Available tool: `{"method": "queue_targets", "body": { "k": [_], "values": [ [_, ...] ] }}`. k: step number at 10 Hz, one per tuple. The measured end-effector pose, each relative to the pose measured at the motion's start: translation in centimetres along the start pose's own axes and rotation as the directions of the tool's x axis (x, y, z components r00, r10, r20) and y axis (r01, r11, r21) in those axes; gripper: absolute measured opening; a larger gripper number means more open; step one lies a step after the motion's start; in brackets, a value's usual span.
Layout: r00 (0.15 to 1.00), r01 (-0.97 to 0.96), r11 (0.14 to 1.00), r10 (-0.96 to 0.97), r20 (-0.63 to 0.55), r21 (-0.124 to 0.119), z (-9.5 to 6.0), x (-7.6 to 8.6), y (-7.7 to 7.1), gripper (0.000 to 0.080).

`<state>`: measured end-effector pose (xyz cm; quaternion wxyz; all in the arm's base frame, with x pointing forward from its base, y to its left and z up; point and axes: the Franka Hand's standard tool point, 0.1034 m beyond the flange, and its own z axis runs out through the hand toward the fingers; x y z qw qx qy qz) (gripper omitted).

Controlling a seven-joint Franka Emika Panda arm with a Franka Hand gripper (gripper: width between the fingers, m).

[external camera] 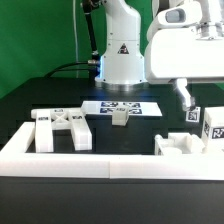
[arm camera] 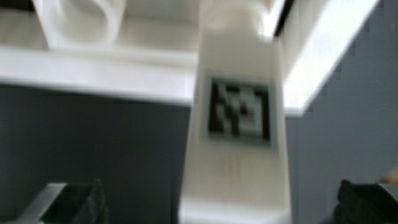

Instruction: Assemble chair

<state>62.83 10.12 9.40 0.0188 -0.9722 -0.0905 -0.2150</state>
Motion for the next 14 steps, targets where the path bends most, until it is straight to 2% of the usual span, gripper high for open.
{"method": "queue_targets", "body": {
  "k": [2, 4, 5, 6, 8, 9, 13, 14],
  "values": [
    [0.989, -0.005, 1.0, 0.002, 0.149, 0.021, 0.2, 1.0, 0.1, 0.0649],
    [0.955, -0.011, 0.999, -0.002, 0.297, 0.042, 0.3, 0.9, -0.1, 0.0649],
    [0.944, -0.013, 0.999, -0.003, 0.331, 0.046, 0.4, 1.0, -0.1, 0.0649],
    [0.914, -0.017, 0.998, -0.008, 0.405, 0.057, 0.4, 0.5, -0.3, 0.0649],
    [0.857, -0.024, 0.997, -0.017, 0.515, 0.073, 0.6, 0.7, -0.6, 0.0649],
    [0.871, -0.022, 0.997, -0.015, 0.492, 0.071, 1.0, 1.5, -0.4, 0.0649],
    [0.868, -0.023, 0.997, -0.015, 0.496, 0.071, 1.6, 1.2, -0.5, 0.0649],
    [0.868, -0.023, 0.997, -0.015, 0.496, 0.071, 1.6, 1.2, -0.5, 0.0516]
  ]
}}
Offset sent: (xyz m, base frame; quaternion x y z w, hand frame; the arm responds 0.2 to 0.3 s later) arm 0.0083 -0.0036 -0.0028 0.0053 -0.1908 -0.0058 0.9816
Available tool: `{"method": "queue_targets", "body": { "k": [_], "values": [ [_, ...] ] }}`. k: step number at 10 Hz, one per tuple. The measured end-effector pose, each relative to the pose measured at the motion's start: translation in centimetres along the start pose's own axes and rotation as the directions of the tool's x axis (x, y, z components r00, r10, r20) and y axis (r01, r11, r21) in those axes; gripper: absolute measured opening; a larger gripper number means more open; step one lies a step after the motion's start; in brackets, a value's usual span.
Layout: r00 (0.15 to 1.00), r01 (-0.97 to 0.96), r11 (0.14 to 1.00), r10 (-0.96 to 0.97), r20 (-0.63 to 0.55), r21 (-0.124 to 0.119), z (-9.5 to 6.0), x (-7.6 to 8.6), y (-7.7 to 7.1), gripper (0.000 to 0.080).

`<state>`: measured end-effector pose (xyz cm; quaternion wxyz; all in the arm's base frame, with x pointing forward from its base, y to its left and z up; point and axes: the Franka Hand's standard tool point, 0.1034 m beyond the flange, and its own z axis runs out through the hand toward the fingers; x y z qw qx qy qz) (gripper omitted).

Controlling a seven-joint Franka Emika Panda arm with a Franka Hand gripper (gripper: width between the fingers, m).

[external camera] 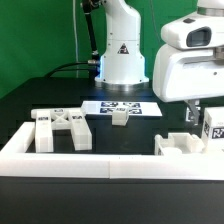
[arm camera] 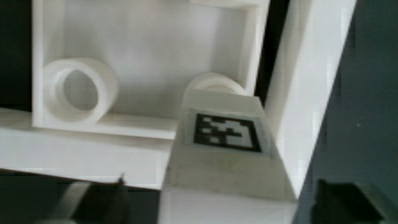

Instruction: Assemble chair

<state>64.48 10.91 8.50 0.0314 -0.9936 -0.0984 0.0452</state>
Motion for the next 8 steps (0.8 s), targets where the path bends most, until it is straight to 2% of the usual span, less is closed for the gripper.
{"method": "queue_targets", "body": {
  "k": [1, 2, 6, 8],
  "values": [
    [1.0, 0.0, 1.0, 0.0, 0.0, 0.0, 0.01, 0.0, 0.0, 0.037],
    [1.0, 0.0, 1.0, 0.0, 0.0, 0.0, 0.0, 0.0, 0.0, 0.029],
    [1.0, -0.024, 1.0, 0.024, 0.0, 0.0, 0.0, 0.0, -0.01, 0.029],
    [0.963, -0.265, 0.964, 0.265, -0.05, 0.008, 0.02, -0.35, -0.3, 0.029]
  ]
}}
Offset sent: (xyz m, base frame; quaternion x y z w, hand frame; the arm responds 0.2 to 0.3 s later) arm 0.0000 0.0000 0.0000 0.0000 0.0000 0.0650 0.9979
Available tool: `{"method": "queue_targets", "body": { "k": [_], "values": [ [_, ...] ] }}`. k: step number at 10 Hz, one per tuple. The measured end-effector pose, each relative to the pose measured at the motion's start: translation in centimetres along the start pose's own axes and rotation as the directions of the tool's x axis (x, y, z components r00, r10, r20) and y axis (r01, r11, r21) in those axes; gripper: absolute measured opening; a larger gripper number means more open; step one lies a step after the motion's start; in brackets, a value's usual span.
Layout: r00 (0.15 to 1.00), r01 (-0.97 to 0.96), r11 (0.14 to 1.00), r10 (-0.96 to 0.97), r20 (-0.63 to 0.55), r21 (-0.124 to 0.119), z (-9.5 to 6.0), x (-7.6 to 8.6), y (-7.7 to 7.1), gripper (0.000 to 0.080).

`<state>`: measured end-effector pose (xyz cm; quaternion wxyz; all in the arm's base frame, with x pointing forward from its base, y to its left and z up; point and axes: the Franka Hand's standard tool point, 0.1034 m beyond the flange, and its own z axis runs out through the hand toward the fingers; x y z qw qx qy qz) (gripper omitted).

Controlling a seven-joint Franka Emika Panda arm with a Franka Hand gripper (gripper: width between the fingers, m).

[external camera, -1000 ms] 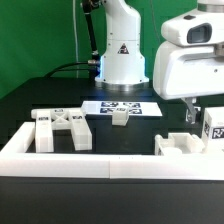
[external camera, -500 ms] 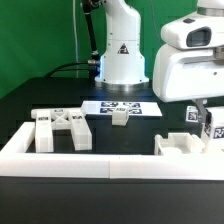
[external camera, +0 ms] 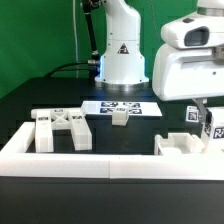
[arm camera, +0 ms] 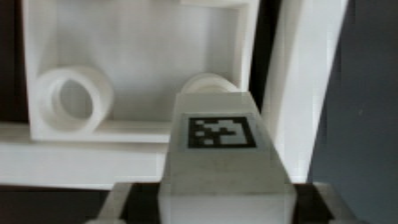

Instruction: Assemble chair

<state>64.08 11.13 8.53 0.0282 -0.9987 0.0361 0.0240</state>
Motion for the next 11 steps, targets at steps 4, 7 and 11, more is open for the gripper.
{"method": "queue_targets", "body": {
  "k": [4, 7, 11],
  "values": [
    [0.944, -0.324, 0.945, 0.326, -0.06, 0.031, 0.06, -0.36, -0.78, 0.0291],
    [0.822, -0.563, 0.824, 0.566, -0.062, 0.061, 0.1, -0.22, -0.92, 0.0291],
    [0.602, -0.791, 0.602, 0.798, -0.038, 0.109, 0.14, -0.06, -0.62, 0.0291]
  ]
}}
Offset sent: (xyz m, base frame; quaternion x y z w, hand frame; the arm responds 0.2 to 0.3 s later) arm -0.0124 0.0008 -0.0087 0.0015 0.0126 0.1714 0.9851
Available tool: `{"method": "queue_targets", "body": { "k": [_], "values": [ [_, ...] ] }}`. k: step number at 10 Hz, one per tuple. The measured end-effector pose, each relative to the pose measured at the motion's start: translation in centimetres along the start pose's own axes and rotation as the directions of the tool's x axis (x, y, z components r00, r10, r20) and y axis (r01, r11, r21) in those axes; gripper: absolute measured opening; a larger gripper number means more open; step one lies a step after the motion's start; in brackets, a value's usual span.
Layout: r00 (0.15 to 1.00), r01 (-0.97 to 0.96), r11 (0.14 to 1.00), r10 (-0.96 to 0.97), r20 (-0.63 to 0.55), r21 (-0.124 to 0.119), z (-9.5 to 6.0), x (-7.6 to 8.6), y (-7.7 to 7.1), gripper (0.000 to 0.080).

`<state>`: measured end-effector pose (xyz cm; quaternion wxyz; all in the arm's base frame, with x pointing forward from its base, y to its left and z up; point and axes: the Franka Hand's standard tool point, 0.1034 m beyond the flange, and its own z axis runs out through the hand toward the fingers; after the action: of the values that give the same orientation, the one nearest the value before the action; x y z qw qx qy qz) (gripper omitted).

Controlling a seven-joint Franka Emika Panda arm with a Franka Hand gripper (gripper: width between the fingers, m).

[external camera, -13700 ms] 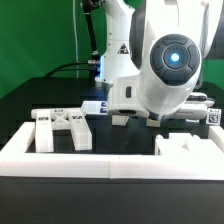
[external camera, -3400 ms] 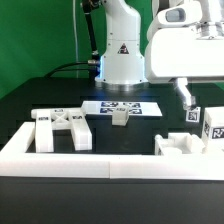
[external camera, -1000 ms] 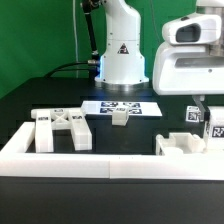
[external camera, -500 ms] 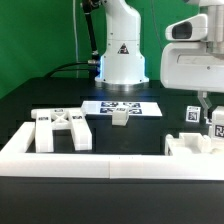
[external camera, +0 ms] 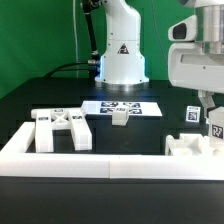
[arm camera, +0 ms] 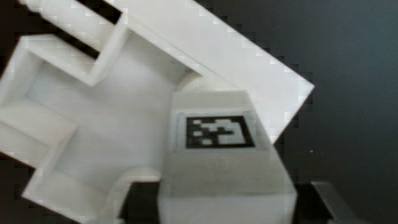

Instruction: Assemble chair

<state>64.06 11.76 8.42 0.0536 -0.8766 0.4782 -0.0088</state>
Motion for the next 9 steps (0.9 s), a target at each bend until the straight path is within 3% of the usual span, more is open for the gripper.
{"method": "queue_targets", "body": {
  "k": [1, 3, 4, 5, 9],
  "values": [
    [1.0, -0.02, 1.0, 0.02, 0.0, 0.0, 0.03, -0.04, 0.0, 0.0291],
    [0.999, 0.041, 0.999, -0.041, -0.001, 0.0, 0.12, -0.08, -0.01, 0.0541],
    [0.997, 0.076, 0.997, -0.076, 0.0, -0.001, 0.1, -0.09, -0.03, 0.0541],
    [0.989, 0.147, 0.989, -0.147, -0.001, 0.0, 0.08, -0.14, -0.09, 0.0627],
    [0.832, 0.555, 0.832, -0.555, -0.002, 0.002, 0.07, -0.34, -0.23, 0.0649]
  ]
}}
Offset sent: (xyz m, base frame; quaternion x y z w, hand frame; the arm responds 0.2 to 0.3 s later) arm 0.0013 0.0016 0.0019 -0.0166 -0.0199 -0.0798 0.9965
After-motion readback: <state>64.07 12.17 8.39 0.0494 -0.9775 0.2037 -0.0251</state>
